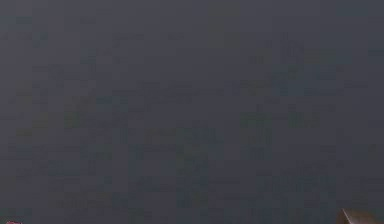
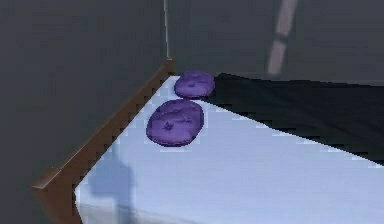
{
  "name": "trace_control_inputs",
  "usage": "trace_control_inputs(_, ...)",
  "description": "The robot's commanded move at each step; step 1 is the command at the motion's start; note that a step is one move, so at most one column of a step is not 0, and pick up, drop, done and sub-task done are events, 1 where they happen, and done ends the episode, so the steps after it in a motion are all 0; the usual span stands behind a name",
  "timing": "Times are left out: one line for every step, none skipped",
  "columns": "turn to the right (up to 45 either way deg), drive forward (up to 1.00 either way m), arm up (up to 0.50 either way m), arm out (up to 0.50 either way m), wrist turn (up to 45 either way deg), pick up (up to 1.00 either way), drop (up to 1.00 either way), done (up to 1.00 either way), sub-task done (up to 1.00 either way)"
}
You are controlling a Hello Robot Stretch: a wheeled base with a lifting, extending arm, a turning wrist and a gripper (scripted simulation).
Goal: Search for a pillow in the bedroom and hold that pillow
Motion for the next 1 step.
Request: trace_control_inputs(0.0,0.0,0.38,0.0,0.0,0.0,0.0,0.0,0.0)
